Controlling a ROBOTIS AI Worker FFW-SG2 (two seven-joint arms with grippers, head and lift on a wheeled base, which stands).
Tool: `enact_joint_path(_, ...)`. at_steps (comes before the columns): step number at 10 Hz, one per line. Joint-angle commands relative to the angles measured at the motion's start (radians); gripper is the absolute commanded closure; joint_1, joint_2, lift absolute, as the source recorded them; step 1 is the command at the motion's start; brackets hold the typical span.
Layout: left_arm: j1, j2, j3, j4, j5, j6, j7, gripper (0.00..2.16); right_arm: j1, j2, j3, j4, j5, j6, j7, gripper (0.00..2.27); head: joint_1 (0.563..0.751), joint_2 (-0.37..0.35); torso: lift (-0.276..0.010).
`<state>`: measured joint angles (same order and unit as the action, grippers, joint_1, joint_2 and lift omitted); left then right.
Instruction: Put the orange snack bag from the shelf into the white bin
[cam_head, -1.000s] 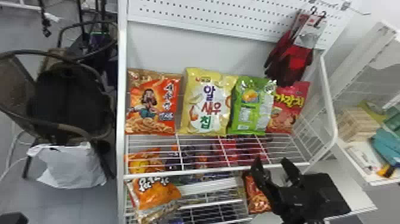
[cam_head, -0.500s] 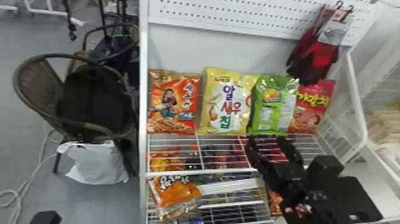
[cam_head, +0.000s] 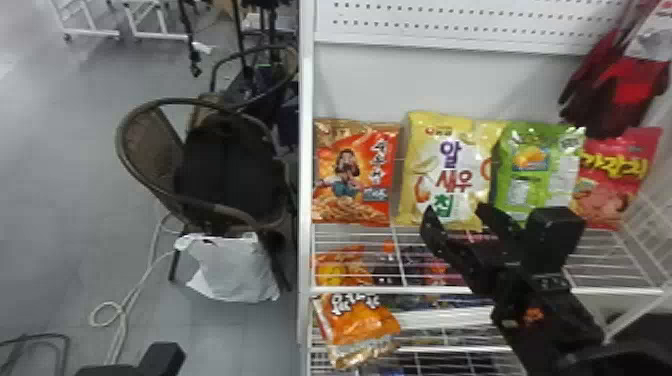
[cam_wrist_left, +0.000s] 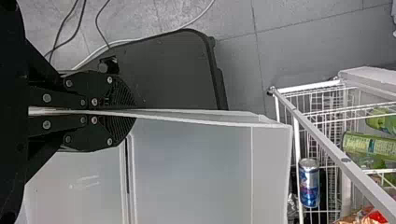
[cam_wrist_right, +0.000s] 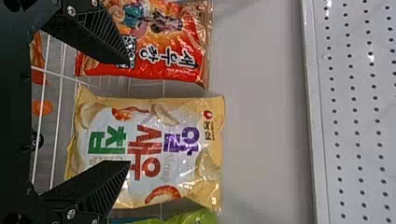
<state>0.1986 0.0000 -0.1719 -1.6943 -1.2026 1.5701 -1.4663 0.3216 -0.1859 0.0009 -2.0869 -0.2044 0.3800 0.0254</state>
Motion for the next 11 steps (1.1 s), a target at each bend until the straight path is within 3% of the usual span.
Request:
enact_joint_path(1, 0.010, -0.003, 0.000, -0.008, 0.000, 0.001, 0.001, 2.14, -0.042, -0.003, 0.034, -0.001, 0.008, 0.070, -0.008, 0.12, 0.695, -0.055, 0.001)
enact_joint_path(6, 0.041, -0.003, -0.008, -0.033, 0.002, 0.001, 0.020, 2.14, -0.177, -0.003, 0.188, -0.036, 0.053, 0.310, -0.055, 0.13, 0.695, 0.042, 0.001)
enact_joint_path(11, 0.051, -0.003, -0.003, -0.053, 0.014, 0.001, 0.035, 2.14, -0.316, 0.010, 0.266, 0.065, 0.088, 0.316, -0.101, 0.13, 0.695, 0.107, 0.001)
